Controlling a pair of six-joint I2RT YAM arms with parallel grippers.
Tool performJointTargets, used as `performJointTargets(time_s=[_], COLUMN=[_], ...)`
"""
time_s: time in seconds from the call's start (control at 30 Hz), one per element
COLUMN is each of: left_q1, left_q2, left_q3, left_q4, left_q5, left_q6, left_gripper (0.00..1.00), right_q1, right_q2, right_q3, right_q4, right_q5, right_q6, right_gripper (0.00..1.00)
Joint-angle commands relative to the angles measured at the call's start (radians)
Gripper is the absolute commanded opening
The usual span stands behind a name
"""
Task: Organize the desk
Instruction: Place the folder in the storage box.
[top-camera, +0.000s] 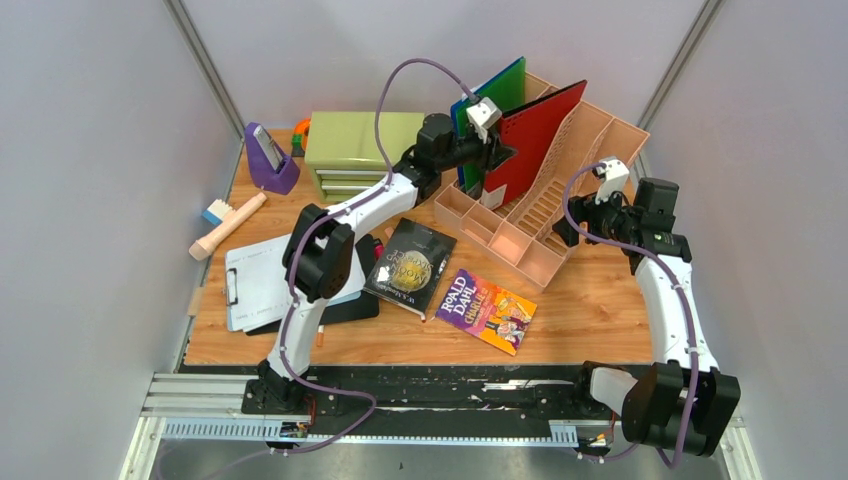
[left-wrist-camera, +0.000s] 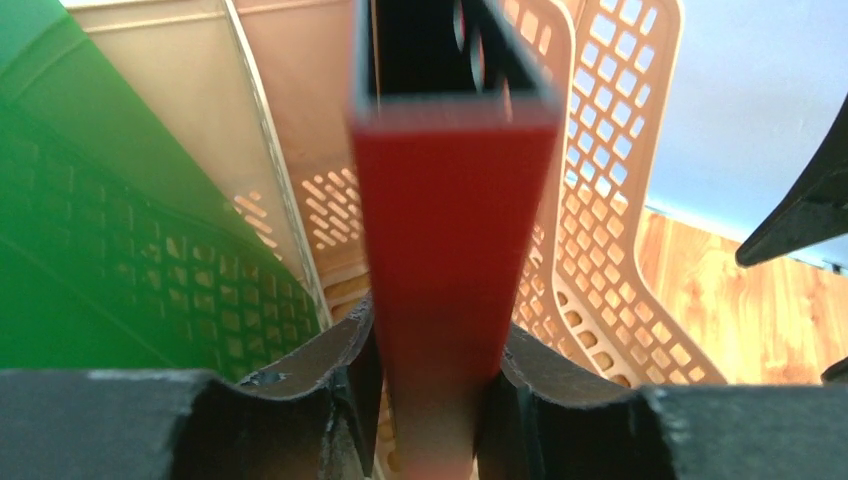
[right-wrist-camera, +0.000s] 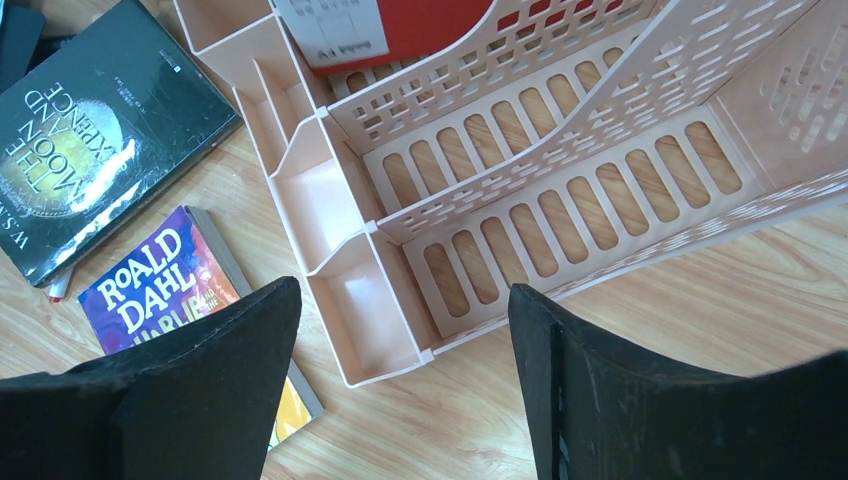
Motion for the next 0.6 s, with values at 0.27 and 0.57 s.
performJointTargets(time_s=[0.27, 0.57], left_q1=[-0.015, -0.017], left_q2=[-0.139, -0.311], left_q3=[0.025, -0.063], left_q4=[-0.235, -0.427], left_q5=[-0.060, -0.147], left_q6=[0.115, 0.141], left_gripper=[0.90, 0.99], right_q1=[-0.003, 0.005], right_q2=[-0.016, -0.025], right_q3=[0.001, -0.001], right_q4=[0.023, 0.021], right_q5=[-0.051, -0.065], right_q6=[-0.019, -0.024], right_gripper=[0.77, 0.77])
